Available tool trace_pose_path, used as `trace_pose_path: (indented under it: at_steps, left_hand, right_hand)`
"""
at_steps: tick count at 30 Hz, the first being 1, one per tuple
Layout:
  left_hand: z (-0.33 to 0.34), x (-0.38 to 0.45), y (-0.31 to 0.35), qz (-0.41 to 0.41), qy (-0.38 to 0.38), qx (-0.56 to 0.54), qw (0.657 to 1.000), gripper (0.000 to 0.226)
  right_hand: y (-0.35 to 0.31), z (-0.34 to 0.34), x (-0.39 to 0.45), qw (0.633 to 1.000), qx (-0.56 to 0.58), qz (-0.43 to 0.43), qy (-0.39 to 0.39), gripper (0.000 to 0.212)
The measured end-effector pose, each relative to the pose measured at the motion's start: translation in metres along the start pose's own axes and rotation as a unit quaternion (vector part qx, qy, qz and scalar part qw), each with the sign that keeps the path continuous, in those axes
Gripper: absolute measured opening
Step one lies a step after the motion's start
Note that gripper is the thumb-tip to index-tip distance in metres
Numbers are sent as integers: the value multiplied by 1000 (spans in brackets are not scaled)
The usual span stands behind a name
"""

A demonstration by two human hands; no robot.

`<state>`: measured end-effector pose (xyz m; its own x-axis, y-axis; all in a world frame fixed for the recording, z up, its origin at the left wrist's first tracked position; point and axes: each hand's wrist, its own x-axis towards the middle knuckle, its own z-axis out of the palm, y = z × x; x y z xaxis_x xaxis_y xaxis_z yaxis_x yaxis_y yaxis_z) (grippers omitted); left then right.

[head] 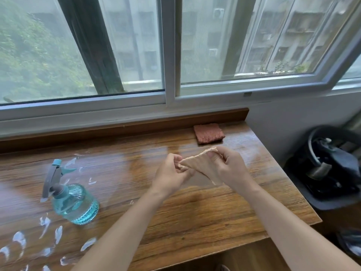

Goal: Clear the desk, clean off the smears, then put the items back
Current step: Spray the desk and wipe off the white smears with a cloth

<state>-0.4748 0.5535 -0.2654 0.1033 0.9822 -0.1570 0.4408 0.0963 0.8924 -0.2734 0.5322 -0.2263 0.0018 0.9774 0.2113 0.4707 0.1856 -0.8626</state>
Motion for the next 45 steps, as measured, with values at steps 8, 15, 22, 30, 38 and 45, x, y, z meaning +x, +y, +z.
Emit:
trace_pose_path:
  at_steps: [8, 15, 22, 30, 38, 45]
  left_hand:
    - [13, 30, -6, -52, -51, 8, 997, 29]
    - [56, 57, 7, -99, -85, 4, 991, 25]
    - [92, 55, 16, -105, -38, 342, 933, 27]
    - [83, 69, 23, 73, -1, 108, 992, 45]
    - [86, 75, 20, 89, -52, 53, 993, 25]
    - [60, 66, -10, 124, -116, 115, 979, 33]
  right_hand:
    - [53, -68, 54, 995, -59, 77, 19, 26]
    - [102, -109, 68, 986, -75, 143, -30, 23]
    - [115, -95, 109, 970, -139, 89, -179, 12]
    - [103, -56, 88, 950, -78, -7, -303, 38]
    - [126, -70, 27, 986, -84, 46, -135, 15]
    - [128, -30, -24, 985, -137, -7, -108, 18]
